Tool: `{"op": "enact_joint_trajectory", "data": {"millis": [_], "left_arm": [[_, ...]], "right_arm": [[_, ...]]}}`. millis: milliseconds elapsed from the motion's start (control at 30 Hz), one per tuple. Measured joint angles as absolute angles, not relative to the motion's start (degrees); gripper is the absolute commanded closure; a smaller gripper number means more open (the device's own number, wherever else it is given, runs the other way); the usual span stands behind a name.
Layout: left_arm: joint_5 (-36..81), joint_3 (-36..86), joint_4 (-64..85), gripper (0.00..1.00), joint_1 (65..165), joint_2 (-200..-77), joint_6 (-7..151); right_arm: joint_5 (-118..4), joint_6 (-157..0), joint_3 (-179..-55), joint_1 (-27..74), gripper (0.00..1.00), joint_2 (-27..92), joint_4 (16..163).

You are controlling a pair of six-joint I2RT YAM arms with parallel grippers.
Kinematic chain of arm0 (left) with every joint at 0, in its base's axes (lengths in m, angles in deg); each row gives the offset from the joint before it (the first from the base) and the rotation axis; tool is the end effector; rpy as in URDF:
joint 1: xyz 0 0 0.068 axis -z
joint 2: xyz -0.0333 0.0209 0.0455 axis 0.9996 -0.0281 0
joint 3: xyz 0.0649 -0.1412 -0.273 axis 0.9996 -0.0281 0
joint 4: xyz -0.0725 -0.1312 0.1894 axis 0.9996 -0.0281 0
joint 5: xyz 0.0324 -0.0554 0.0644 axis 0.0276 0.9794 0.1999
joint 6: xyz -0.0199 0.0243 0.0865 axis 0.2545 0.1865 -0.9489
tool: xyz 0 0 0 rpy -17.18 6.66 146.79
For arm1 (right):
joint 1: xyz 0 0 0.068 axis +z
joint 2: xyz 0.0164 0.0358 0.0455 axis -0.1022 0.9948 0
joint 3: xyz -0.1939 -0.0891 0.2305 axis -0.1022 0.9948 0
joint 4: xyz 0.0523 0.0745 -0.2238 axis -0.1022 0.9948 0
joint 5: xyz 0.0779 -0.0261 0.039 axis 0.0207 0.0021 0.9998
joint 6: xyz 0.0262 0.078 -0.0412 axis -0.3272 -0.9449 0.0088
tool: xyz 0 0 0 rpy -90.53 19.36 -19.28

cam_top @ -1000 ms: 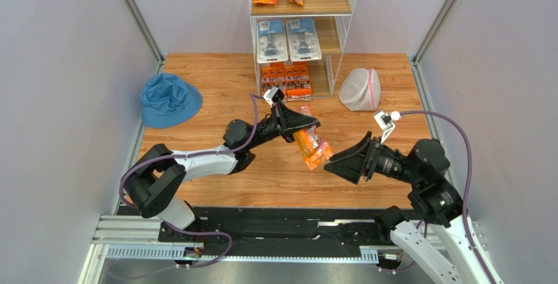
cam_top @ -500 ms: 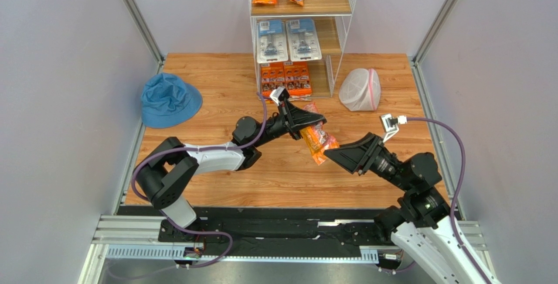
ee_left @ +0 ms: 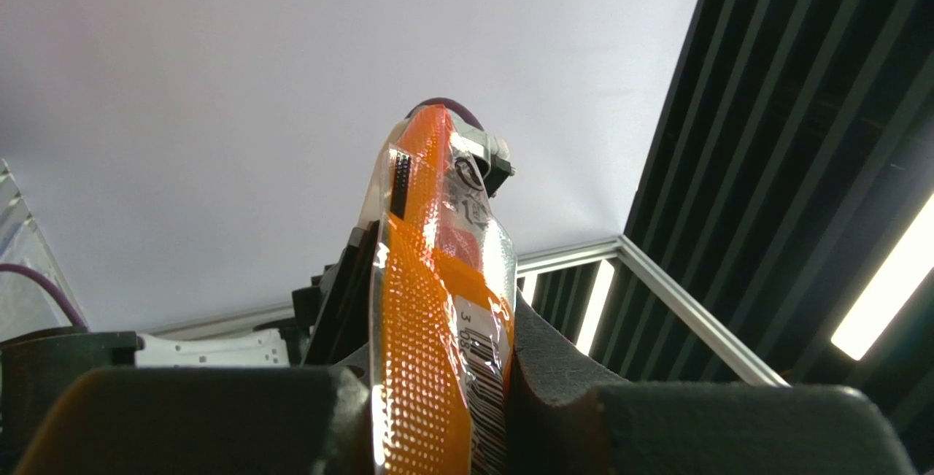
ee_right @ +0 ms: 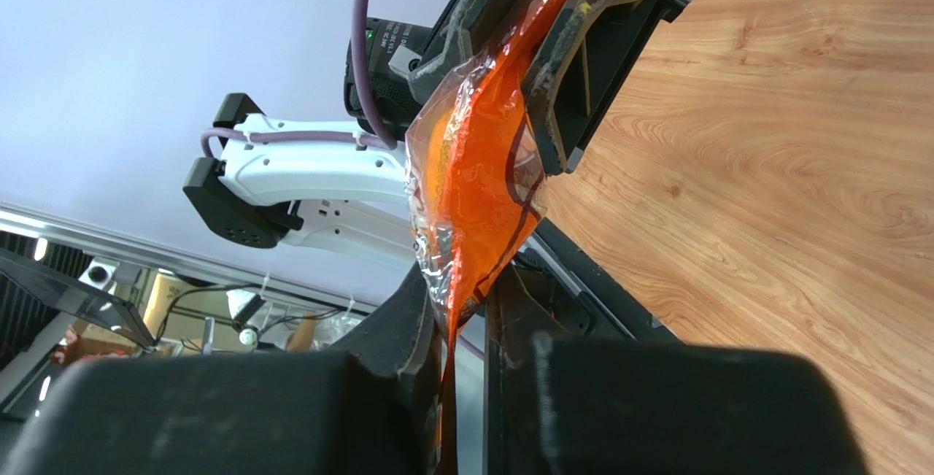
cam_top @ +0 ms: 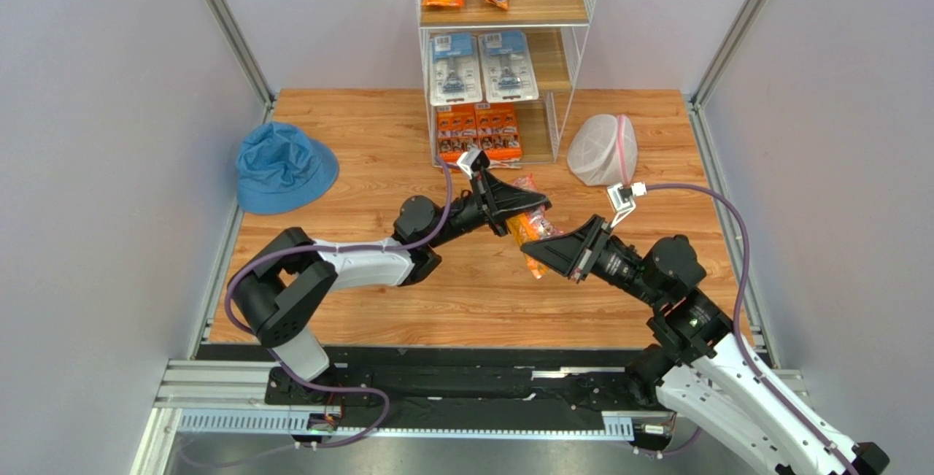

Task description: Place and organize the shaving razors onto the shelf

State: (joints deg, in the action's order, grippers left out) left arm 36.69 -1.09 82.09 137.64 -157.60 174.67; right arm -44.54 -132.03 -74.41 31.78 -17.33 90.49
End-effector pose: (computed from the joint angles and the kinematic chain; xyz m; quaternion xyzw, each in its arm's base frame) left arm 0.2204 -0.3039 0.3543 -0.1441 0.5330 -0.8335 0.0192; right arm 0.0867 0.1034 0.3400 0.0133 0.7067 0.6077 0.3621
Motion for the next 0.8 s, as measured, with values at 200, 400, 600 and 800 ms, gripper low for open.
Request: {"op": "enact_joint_trajectory", "data": {"millis": [200, 400, 600, 800], "left_arm": [[36.4, -3.0, 82.2, 0.36, 137.8, -157.6, 174.1], [38.1, -10.3, 81.9, 0.01, 137.8, -155.9, 170.7], [40.8, -16.5, 82.0, 0.01, 137.4, -148.8, 165.1], [44.1, -21.1, 74.1, 0.01, 135.7, -137.2, 155.0]], "right_arm": [[-45.2, -131.9, -74.5, 32.2, 1.0, -17.9, 93.1], [-47.6, -132.0, -74.5, 32.2, 1.0, -19.0, 95.7], [-48.7, -131.9, -75.2, 32.2, 1.0, -19.6, 97.9], [-49.7, -131.4, -77.8, 32.2, 1.0, -17.9, 100.1]]}}
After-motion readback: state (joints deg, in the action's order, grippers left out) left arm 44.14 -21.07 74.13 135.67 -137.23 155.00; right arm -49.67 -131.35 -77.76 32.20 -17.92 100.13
